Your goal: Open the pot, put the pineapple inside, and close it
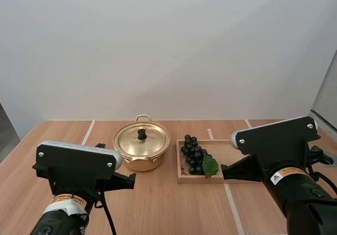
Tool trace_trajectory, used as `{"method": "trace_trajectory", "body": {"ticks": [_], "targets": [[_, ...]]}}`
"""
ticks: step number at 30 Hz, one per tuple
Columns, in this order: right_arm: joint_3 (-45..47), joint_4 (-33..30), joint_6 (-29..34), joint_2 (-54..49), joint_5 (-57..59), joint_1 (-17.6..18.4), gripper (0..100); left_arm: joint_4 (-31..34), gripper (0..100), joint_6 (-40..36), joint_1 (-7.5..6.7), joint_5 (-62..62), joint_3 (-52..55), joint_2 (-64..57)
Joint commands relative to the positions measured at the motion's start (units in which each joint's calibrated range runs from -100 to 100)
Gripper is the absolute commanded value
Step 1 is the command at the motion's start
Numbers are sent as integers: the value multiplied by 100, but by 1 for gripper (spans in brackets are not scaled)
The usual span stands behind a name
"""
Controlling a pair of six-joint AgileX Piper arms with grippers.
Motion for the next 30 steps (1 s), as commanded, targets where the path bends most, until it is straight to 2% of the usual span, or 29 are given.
{"method": "trace_trajectory", "body": {"ticks": [1, 11, 16, 19, 22, 27, 30], "targets": [[9, 182, -15, -54, 755, -50, 0, 0, 0, -168, -76, 64, 12, -27], [232, 144, -49, 26, 661, -155, 0, 0, 0, -209, -332, 840, 12, -27], [750, -366, -49, 30, 212, -155, 0, 0, 0, -209, -469, 853, 12, -27], [750, -46, -49, -110, -58, -155, 0, 0, 0, -209, -514, 877, 12, -27], [750, 356, -49, -590, -461, -110, 0, 0, 0, -209, -523, 923, 12, -27], [750, 266, -49, -694, -804, 115, 0, 32, 0, -209, -457, 918, 12, -27], [750, 158, -49, -694, -845, 275, 0, 32, 0, -209, -348, 918, 12, -27]]}}
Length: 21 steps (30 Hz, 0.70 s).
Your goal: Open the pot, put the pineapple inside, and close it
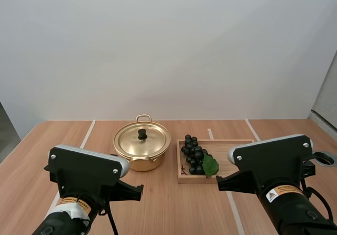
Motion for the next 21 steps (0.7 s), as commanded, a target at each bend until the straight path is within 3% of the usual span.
{"method": "trace_trajectory", "body": {"ticks": [1, 5, 11, 21], "targets": [[16, -123, -37, -43, -225, 103, 0, 32, 0, -64, 103, -35, 0, -27], [16, -431, -3, -43, -582, 166, 0, 32, 0, -64, 266, -35, 0, -27], [26, -373, 300, -43, -600, 181, 0, 32, 0, -64, 448, -35, 0, -27], [515, -420, 368, -43, -575, 117, 0, 0, 0, -289, 482, 2, 0, -27]]}}
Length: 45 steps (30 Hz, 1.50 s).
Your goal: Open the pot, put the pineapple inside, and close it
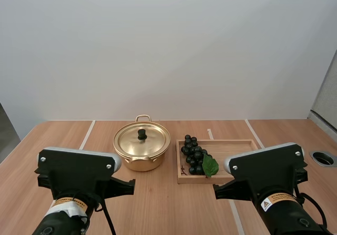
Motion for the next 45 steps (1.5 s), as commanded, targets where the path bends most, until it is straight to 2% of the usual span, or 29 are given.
{"method": "trace_trajectory", "body": {"ticks": [1, 9, 13, 38, 45], "targets": [[21, -30, 40, -43, -75, -33, 0, 0, 0, -228, 10, 39, 12, -27], [21, 335, 51, -43, -37, -61, 0, 0, 0, -286, 10, 217, 12, -27], [21, 632, 51, -43, 911, -61, 0, 0, 0, -286, 18, 216, 12, -27], [21, 574, 48, -43, 788, -45, 0, 0, 0, -412, 51, 220, 12, -27], [21, 574, 48, -43, 788, 63, 0, 0, 0, -412, 66, 186, 12, -27]]}}
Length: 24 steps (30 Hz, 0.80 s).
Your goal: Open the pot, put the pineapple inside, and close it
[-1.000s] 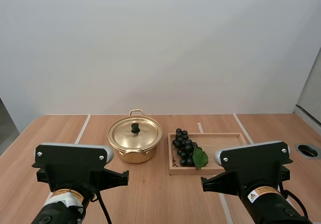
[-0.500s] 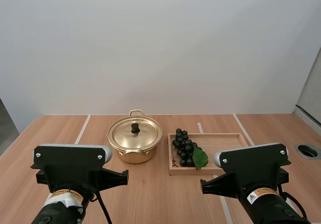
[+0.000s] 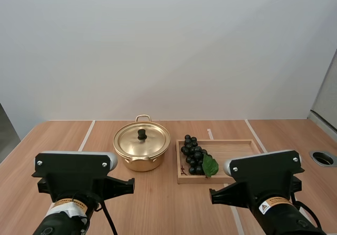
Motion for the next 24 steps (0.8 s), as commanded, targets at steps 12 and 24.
{"method": "trace_trajectory", "body": {"ticks": [12, 24], "targets": [[0, 44, 19, -43, -101, 47, 0, 0, 0, -34, 120, -119, 12, -27], [0, -488, 19, -43, -324, 55, 0, 0, 0, -34, 167, -119, 12, -27]]}}
